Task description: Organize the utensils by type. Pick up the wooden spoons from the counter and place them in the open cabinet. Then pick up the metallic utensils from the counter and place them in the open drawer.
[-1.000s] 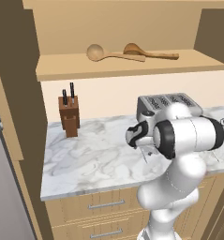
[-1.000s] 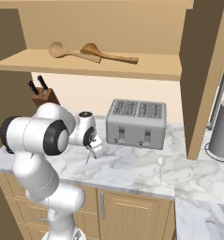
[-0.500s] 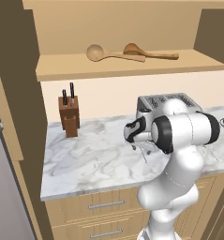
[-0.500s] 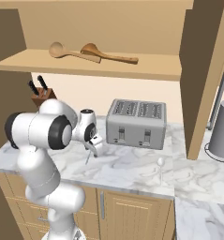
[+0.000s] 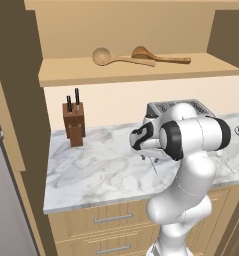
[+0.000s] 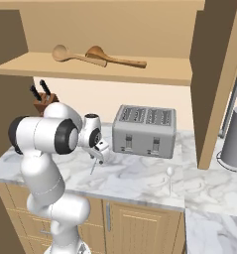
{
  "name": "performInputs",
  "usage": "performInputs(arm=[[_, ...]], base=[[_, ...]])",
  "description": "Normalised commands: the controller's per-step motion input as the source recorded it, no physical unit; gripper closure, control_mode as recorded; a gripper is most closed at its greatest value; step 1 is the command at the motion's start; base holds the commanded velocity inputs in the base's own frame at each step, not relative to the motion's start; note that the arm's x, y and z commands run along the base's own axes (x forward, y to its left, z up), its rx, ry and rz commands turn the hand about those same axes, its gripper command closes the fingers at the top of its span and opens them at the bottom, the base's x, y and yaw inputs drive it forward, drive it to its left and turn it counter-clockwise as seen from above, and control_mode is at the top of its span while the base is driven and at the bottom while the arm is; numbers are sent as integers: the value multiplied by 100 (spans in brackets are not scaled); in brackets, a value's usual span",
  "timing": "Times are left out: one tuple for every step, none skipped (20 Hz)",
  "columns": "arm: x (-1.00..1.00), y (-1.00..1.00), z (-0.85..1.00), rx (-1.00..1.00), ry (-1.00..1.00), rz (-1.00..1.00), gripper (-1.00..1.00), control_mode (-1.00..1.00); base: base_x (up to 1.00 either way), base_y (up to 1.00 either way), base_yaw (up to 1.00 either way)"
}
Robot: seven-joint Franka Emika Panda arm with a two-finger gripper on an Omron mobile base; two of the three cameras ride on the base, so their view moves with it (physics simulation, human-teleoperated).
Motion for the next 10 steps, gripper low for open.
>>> performInputs(arm=[[-8,0,-53,0,0,3,-100,-100],[-9,0,-57,0,0,0,-100,-100],[-11,0,-56,0,0,0,-100,-100],[-15,0,-57,0,0,0,-100,-100],[-17,0,-58,0,0,0,-100,-100],[-20,0,-58,0,0,0,-100,-100],[-19,0,-60,0,0,0,-100,-100],[-19,0,-58,0,0,0,100,-100],[-20,0,-57,0,0,0,100,-100],[-20,0,-58,0,0,0,100,-100]], base=[[0,0,0],[0,0,0],[0,0,0],[0,0,0],[0,0,0],[0,0,0],[0,0,0],[0,0,0],[0,0,0],[0,0,0]])
